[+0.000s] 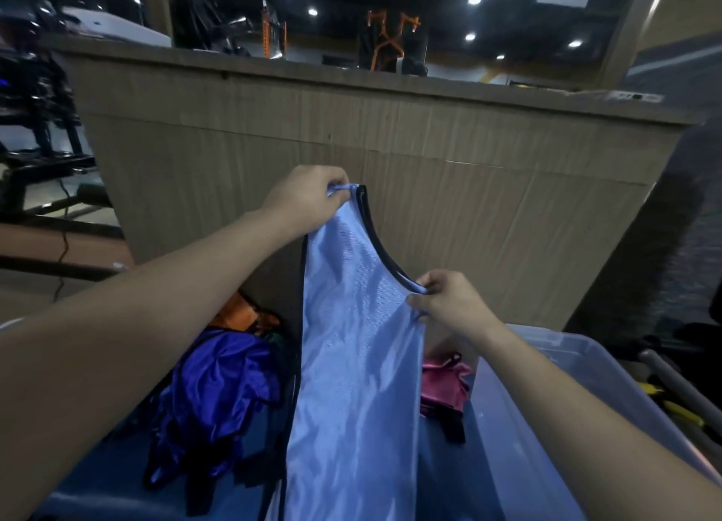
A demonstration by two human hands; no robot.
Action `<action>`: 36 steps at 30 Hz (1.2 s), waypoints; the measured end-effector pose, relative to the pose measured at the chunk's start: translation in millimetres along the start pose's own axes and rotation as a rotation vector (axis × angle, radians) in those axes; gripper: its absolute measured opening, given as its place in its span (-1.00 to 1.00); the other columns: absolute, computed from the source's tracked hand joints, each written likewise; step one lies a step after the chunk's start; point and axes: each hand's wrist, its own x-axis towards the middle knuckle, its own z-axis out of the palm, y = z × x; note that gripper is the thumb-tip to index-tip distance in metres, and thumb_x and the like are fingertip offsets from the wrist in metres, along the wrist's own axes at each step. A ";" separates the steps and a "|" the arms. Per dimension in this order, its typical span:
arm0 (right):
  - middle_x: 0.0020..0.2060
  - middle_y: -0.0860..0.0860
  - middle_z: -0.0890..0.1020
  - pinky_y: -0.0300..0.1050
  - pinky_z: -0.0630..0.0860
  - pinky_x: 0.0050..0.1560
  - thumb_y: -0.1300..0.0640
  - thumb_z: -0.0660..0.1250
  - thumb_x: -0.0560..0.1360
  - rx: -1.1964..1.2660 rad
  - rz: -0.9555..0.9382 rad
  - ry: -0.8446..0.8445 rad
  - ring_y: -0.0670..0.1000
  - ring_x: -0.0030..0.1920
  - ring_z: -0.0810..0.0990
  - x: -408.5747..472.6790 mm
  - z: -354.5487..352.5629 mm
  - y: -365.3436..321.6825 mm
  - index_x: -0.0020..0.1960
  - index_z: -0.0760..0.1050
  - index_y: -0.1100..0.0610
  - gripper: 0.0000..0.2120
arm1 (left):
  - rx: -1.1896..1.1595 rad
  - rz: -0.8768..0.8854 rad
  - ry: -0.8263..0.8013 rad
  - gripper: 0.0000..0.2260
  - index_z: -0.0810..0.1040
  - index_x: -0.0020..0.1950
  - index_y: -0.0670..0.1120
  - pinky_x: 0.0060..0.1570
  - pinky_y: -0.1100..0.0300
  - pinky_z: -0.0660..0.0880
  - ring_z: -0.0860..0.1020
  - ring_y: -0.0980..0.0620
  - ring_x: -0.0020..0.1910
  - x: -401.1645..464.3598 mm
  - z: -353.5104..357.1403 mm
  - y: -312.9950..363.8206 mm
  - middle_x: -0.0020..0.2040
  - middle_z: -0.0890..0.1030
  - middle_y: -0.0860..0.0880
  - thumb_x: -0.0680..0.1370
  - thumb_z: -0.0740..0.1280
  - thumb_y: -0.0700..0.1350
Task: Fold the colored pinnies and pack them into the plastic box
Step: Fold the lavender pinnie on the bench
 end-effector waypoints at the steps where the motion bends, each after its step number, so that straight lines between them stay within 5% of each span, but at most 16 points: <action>1: -0.28 0.19 0.70 0.19 0.67 -0.06 0.25 0.48 0.39 0.002 0.004 -0.003 0.19 -0.21 0.72 4.4 1.5 2.5 -0.19 0.57 0.17 -0.91 | -0.006 0.000 -0.004 -0.88 0.60 -0.06 0.01 -0.09 -0.09 0.57 0.59 -0.05 -0.14 2.2 2.8 -2.8 -0.16 0.63 -0.02 0.59 0.30 0.00; 11: -0.32 0.11 0.71 0.21 0.64 -0.01 0.11 0.48 0.23 -0.041 0.040 -0.065 0.20 -0.18 0.71 9.4 19.3 27.2 -0.20 0.56 0.11 -0.81 | -0.020 0.063 -0.031 -0.89 0.61 -0.05 0.00 -0.09 -0.08 0.56 0.58 -0.01 -0.13 -12.4 25.6 -18.0 -0.15 0.63 0.01 0.60 0.31 -0.03; 17: -0.38 0.01 0.63 -0.11 0.45 -0.27 0.28 0.49 0.32 -0.128 0.021 -0.048 -0.04 -0.34 0.54 -14.3 32.6 38.0 -0.25 0.53 0.07 -0.82 | 0.016 0.087 -0.067 -0.89 0.59 -0.05 0.02 -0.11 -0.08 0.54 0.56 0.01 -0.11 -52.5 29.5 -13.9 -0.14 0.61 0.05 0.60 0.30 -0.02; 28: -0.36 -0.11 0.57 -0.40 0.39 -0.31 0.35 0.48 0.34 -0.229 -0.006 -0.092 -0.18 -0.34 0.47 -72.8 51.6 68.0 -0.25 0.51 0.07 -0.78 | 0.102 0.113 -0.077 -0.89 0.56 0.03 0.07 -0.10 0.04 0.48 0.51 0.01 0.04 -159.6 40.0 5.5 -0.10 0.53 0.08 0.62 0.26 0.04; 36: -0.36 -0.08 0.57 -0.26 0.40 -0.27 0.38 0.43 0.34 -0.354 -0.056 -0.114 -0.05 -0.29 0.52 -113.3 70.9 92.9 -0.27 0.49 0.03 -0.74 | 0.106 0.134 -0.029 -0.88 0.58 0.07 0.07 -0.19 0.08 0.47 0.50 -0.02 0.04 -242.8 61.7 19.9 -0.07 0.55 0.06 0.62 0.28 0.03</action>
